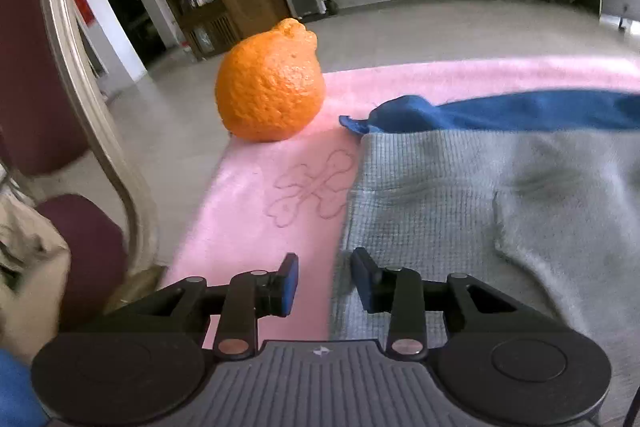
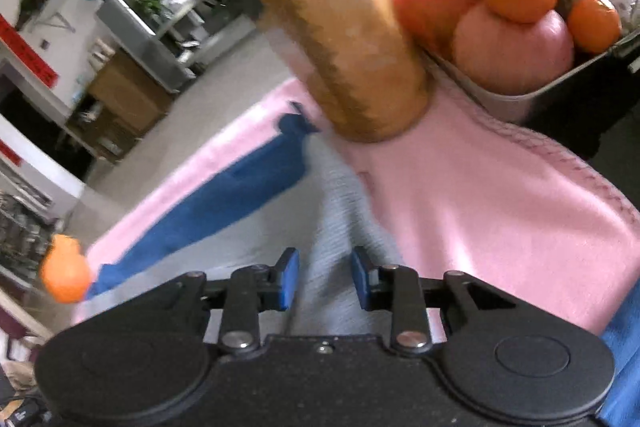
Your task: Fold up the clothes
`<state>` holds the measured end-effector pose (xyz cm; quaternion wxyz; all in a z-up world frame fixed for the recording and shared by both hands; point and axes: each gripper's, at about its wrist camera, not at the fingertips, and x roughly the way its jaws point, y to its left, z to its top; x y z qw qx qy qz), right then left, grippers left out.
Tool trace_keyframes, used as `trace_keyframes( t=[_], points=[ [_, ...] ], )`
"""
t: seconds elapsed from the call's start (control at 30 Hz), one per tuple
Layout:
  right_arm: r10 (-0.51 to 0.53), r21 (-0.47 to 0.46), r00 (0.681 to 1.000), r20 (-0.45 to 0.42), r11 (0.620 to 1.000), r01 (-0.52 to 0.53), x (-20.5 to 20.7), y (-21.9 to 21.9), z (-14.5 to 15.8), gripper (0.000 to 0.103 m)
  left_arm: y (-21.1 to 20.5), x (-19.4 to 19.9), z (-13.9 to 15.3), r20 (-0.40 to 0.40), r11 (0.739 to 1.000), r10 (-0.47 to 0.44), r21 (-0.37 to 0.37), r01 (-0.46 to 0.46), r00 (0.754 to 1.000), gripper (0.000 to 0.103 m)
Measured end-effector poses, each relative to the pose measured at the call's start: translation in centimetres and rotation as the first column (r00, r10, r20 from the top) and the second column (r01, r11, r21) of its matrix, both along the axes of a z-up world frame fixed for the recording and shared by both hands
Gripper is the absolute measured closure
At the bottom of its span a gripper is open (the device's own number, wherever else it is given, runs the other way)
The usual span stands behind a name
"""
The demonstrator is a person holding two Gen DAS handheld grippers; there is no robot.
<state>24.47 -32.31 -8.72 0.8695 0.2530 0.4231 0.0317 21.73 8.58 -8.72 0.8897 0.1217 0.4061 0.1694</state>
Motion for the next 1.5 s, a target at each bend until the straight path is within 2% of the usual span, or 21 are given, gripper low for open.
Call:
trace_keyframes(
  t=[0.03,0.13,0.23,0.33,0.37,0.43,0.5,0.63,0.67,0.73,0.83,0.97,1.0,1.03,1.07,1.2,1.33,1.37,1.4,1.43,1.5],
  points=[
    [0.0,-0.029,1.0,0.002,1.0,0.0,-0.2,-0.1,0.0,0.092,-0.4,-0.1,-0.1,-0.01,0.999,-0.005,0.038,0.005,1.0,0.067],
    [-0.005,-0.099,1.0,0.003,0.995,0.006,-0.5,0.1,0.1,0.092,-1.1,-0.4,-0.4,-0.021,0.994,0.008,0.108,-0.006,1.0,0.067],
    [-0.001,-0.161,1.0,0.015,0.987,0.003,-1.0,1.5,0.2,0.091,-0.9,-0.4,-0.2,-0.036,0.993,0.04,0.112,-0.036,0.999,0.067],
    [0.016,-0.17,1.0,0.02,0.985,-0.013,-1.6,2.3,0.2,0.09,-0.2,-0.3,-0.4,-0.041,0.992,0.065,0.107,-0.06,0.997,0.063],
    [0.017,-0.161,1.0,0.019,0.987,-0.014,-1.6,2.2,0.2,0.09,0.1,-0.3,-0.2,-0.032,0.994,0.071,0.09,-0.068,0.997,0.063],
    [0.01,-0.133,1.0,0.014,0.991,-0.008,-1.2,1.8,0.3,0.09,1.0,-1.1,0.9,0.005,0.997,0.074,0.003,-0.074,0.997,0.063],
    [-0.002,-0.093,1.0,0.01,0.996,0.003,-1.2,1.5,0.9,0.086,1.5,-2.1,2.9,0.03,0.996,0.089,-0.014,-0.089,0.996,0.064],
    [0.013,-0.047,0.998,0.067,0.999,-0.01,-4.2,1.1,5.6,0.08,2.6,-6.5,7.9,0.108,0.991,0.095,-0.107,-0.084,0.99,0.064],
    [0.016,-0.046,0.996,0.084,0.999,-0.012,-5.2,1.1,6.9,0.078,2.9,-8.0,8.7,0.112,0.987,0.091,-0.141,-0.075,0.99,0.064],
    [0.023,-0.023,0.992,0.126,1.0,-0.021,-8.0,1.0,9.0,0.068,3.3,-10.6,9.0,0.091,0.981,0.076,-0.186,-0.058,0.993,0.063],
    [0.03,0.008,0.989,0.147,0.999,-0.031,-11.2,0.5,10.4,0.066,3.4,-13.5,8.1,0.047,0.973,0.047,-0.226,-0.036,0.998,0.064],
    [-0.004,0.016,0.998,0.061,1.0,0.003,-11.9,-0.8,8.3,0.067,3.3,-13.5,5.8,0.021,0.982,0.023,-0.188,-0.019,1.0,0.066],
    [-0.021,0.009,0.999,0.031,1.0,0.021,-11.6,-1.2,7.3,0.07,3.2,-13.2,5.6,0.022,0.98,0.026,-0.197,-0.021,0.999,0.071],
    [-0.039,0.017,0.999,0.005,0.999,0.039,-11.3,-1.7,6.3,0.078,3.2,-12.8,5.4,0.024,0.975,0.029,-0.221,-0.023,0.999,0.077],
    [-0.054,0.037,0.998,-0.019,0.998,0.055,-11.0,-2.2,5.3,0.081,3.1,-12.5,5.3,0.025,0.969,0.032,-0.245,-0.025,0.999,0.077],
    [-0.053,0.119,0.996,-0.076,0.991,0.062,-9.6,-2.6,2.7,0.082,1.5,-10.6,4.2,0.027,0.949,-0.01,-0.314,0.018,1.0,0.078],
    [0.017,0.163,0.997,-0.081,0.987,-0.004,-7.6,-1.0,1.4,0.082,-0.2,-8.8,1.6,-0.072,0.973,-0.006,-0.232,-0.01,0.997,0.081],
    [0.026,0.143,0.996,-0.09,0.99,-0.013,-7.3,-0.6,1.1,0.082,-0.4,-8.7,1.4,-0.089,0.982,0.011,-0.187,-0.028,0.996,0.081],
    [0.024,0.088,0.994,-0.106,0.996,-0.014,-7.0,-0.3,0.7,0.082,-0.6,-8.6,1.2,-0.106,0.989,0.029,-0.141,-0.044,0.994,0.089],
    [0.021,0.033,0.992,-0.122,0.999,-0.017,-6.7,0.0,0.3,0.101,-0.6,-8.6,1.0,-0.119,0.993,0.045,-0.102,-0.057,0.992,0.09],
    [0.002,-0.08,0.99,-0.142,0.997,-0.013,-6.2,0.5,-0.1,0.103,-0.3,-8.8,0.9,-0.129,0.995,0.059,-0.074,-0.069,0.99,0.09]
  ],
)
